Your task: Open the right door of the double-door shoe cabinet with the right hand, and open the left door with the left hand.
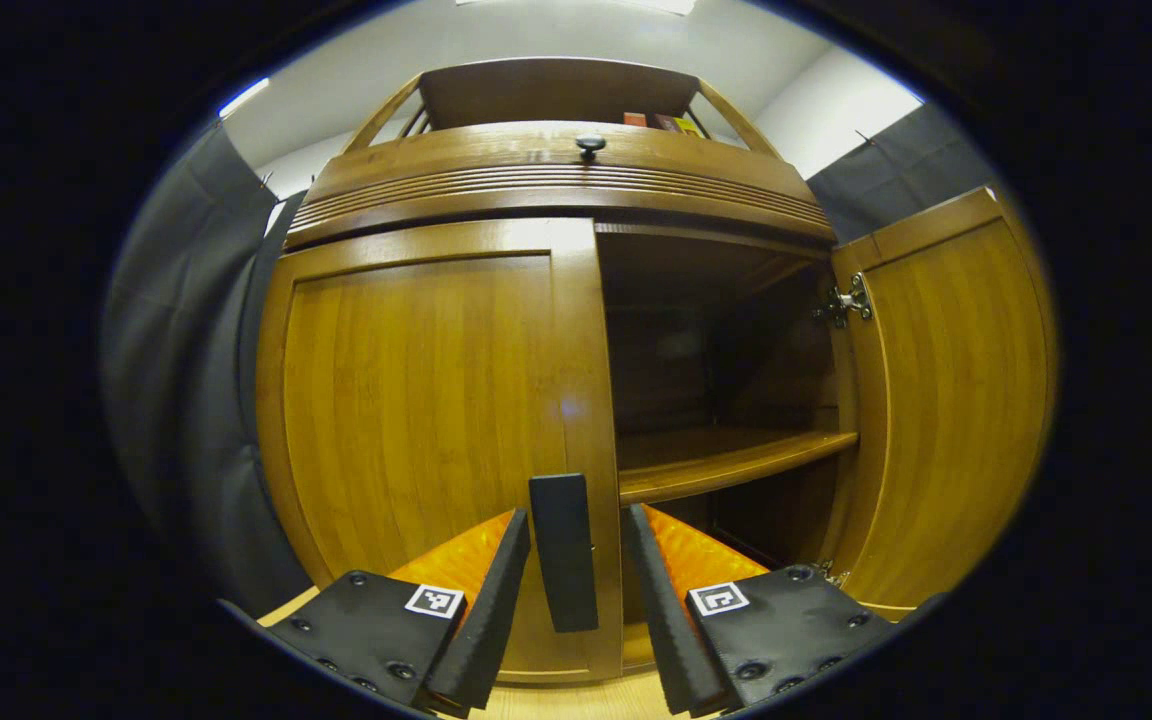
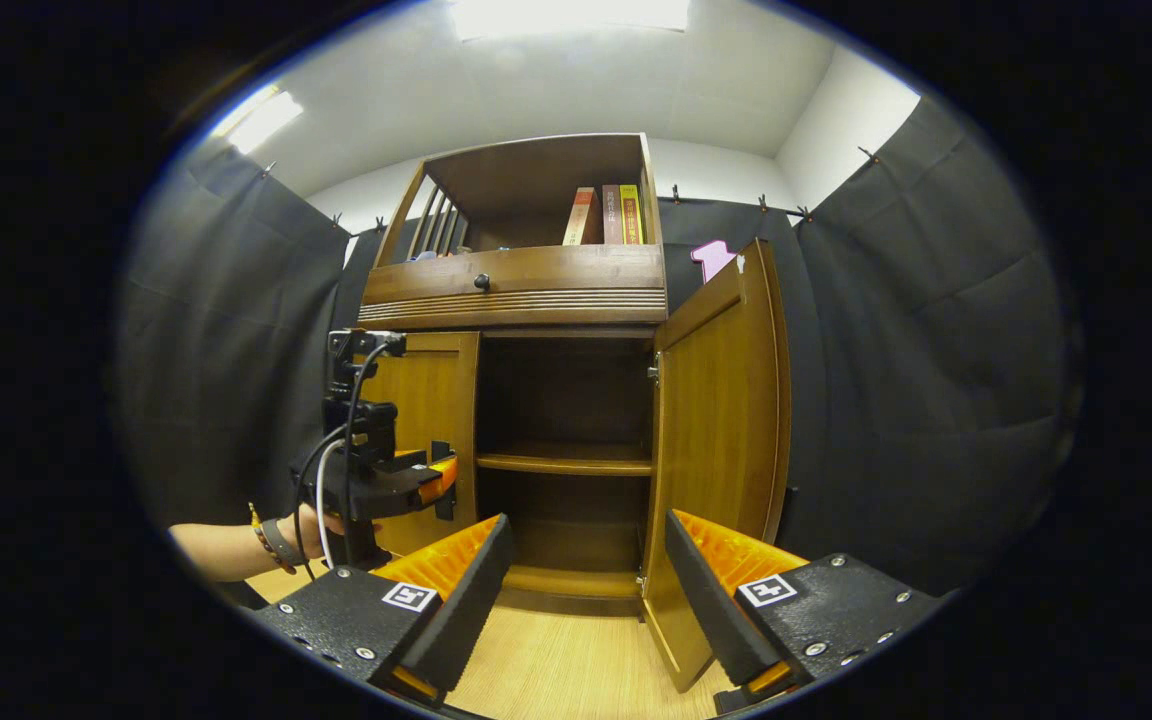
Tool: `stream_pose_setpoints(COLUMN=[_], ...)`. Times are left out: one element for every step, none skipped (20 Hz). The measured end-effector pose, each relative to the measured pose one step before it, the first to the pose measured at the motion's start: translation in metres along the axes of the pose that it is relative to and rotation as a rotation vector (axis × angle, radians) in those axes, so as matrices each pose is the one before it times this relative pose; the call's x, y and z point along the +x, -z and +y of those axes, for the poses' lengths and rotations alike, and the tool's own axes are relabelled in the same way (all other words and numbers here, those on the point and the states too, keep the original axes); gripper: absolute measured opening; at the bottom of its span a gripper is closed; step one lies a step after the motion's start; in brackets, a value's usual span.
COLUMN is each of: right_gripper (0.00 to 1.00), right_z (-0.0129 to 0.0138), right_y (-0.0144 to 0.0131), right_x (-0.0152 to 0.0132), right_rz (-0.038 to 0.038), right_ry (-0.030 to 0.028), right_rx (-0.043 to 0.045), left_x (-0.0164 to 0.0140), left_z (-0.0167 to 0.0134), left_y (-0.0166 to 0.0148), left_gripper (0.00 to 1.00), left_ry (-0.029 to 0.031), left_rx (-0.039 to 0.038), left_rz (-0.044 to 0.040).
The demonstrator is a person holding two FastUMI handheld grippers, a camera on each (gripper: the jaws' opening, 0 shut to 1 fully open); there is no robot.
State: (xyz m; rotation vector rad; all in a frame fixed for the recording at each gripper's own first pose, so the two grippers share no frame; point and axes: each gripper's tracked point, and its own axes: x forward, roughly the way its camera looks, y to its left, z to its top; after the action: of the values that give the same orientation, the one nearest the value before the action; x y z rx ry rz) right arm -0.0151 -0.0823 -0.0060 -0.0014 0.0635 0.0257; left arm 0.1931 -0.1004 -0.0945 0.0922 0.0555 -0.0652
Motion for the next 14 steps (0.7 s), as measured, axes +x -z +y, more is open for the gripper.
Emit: stream_pose_setpoints(right_gripper=[0.94,0.94,0.94,0.94,0.94,0.94,0.94,0.94,0.94,0.94,0.94,0.94,0.94,0.94], right_z=[0.00098,0.00153,-0.0003,-0.0003,-0.00071,-0.00103,0.00021,0.00114,0.00037,-0.0005,-0.00126,-0.00044,-0.00029,0.00138], right_y=[0.00097,0.00121,0.00011,-0.00036,-0.00029,-0.00105,0.00073,0.0012,0.00091,0.00078,0.00128,0.00197,0.0031,0.00185], right_x=[-0.00125,-0.00028,-0.00106,0.00061,-0.0001,-0.00057,-0.00101,-0.00031,0.00007,0.00029,-0.00001,0.00103,0.00075,0.00111], right_rz=[0.00341,0.0027,0.00029,0.00134,-0.00204,-0.0005,0.00197,0.00222,0.00099,0.00245,0.00262,0.00444,0.00705,0.0055], right_ry=[-0.00696,-0.00435,-0.00168,-0.00169,0.00041,0.00028,-0.0016,-0.00287,-0.00253,-0.00012,0.00213,0.00258,0.00101,-0.00218], right_rx=[0.00596,0.00217,-0.00176,-0.00575,-0.00503,-0.00366,-0.00196,-0.00087,-0.00332,-0.0065,-0.0077,-0.00757,-0.00593,-0.00176], left_x=[0.00177,0.00285,0.00594,0.00445,0.00558,0.00631,0.00531,0.00307,0.00275,-0.00035,0.00001,-0.00165,-0.0028,-0.00186], left_z=[-0.0025,0.00143,0.00368,0.00208,0.00386,0.00589,0.00528,0.00416,0.00501,-0.00516,0.00123,0.00108,-0.0012,-0.00821], left_y=[0.00368,0.00439,0.00164,0.00424,0.00548,0.00637,0.00381,0.00338,0.00281,-0.00095,-0.00183,-0.00177,0.00201,-0.00376], left_gripper=[0.69,0.69,0.7,0.76,0.82,0.82,0.82,0.72,0.72,0.72,0.74,0.76,0.77,0.82], left_ry=[-0.00613,-0.01181,-0.01834,-0.00957,-0.00721,-0.01236,-0.011,-0.00413,-0.00667,0.03226,0.00889,0.00564,0.00272,-0.00118], left_rx=[0.01087,-0.00127,-0.00788,-0.01711,-0.02045,-0.0185,-0.02161,-0.02513,-0.02288,-0.03333,-0.01003,0.00958,0.02644,0.03179], left_rz=[0.01091,0.01354,0.00761,0.01936,0.0239,0.02301,0.0168,0.01212,0.00838,-0.0033,-0.00799,-0.00293,-0.0067,-0.0125])
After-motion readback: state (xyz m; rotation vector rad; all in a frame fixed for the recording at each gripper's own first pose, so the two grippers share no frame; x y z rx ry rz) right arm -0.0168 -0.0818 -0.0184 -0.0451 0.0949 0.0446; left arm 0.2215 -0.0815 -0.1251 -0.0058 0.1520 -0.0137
